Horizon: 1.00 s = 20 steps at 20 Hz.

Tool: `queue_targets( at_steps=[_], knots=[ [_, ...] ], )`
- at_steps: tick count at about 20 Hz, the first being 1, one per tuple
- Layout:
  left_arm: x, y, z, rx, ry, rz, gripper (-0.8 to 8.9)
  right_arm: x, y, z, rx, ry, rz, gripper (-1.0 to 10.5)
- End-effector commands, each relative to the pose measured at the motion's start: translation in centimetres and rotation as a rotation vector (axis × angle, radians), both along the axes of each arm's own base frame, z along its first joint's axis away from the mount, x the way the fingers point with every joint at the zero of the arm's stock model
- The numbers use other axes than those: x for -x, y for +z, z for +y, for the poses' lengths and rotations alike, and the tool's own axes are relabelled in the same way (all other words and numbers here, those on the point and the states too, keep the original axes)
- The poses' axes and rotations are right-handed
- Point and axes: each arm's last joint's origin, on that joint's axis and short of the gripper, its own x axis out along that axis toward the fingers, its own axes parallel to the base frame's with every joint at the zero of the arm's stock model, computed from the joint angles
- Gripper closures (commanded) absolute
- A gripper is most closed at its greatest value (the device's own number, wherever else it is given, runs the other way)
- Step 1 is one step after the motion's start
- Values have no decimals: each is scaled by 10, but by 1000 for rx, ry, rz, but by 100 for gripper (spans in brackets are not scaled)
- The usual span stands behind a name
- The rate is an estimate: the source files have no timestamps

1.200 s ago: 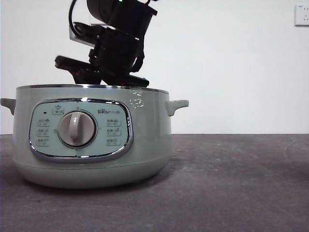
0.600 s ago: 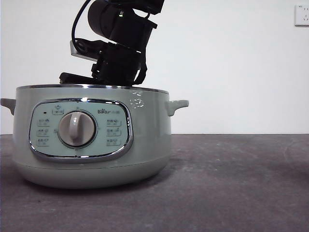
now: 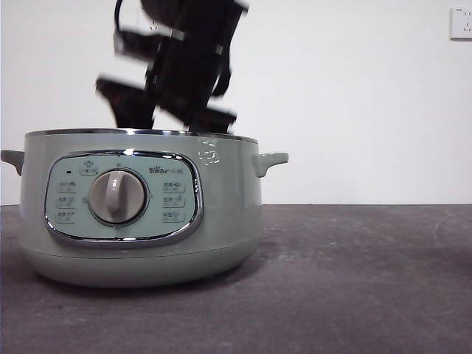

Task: Pick up the egg,open the lid,put the egg in the pot,close the lid

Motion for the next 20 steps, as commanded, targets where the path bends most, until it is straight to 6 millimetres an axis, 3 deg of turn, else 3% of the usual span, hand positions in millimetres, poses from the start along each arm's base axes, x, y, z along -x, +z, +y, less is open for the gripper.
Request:
queue_targets(
  at_steps=[1,5,10,16,20],
  knots=[
    [4,10,2,43,2,-72,822,6,32,-18,12,-82,-55,568],
    [-6,8,-6,54,-60,-45,822,24,103,-78,-7,-223,-133,568],
    [-52,0,-34,70,-171,19,822,82,191,-150,-190,-292,-287,569],
    [-93,-20,-58,67,-184,92,822,134,232,-194,-335,-321,-381,569],
    [-113,-56,-69,86,-169,132,822,154,241,-211,-366,-328,-398,569]
  ],
)
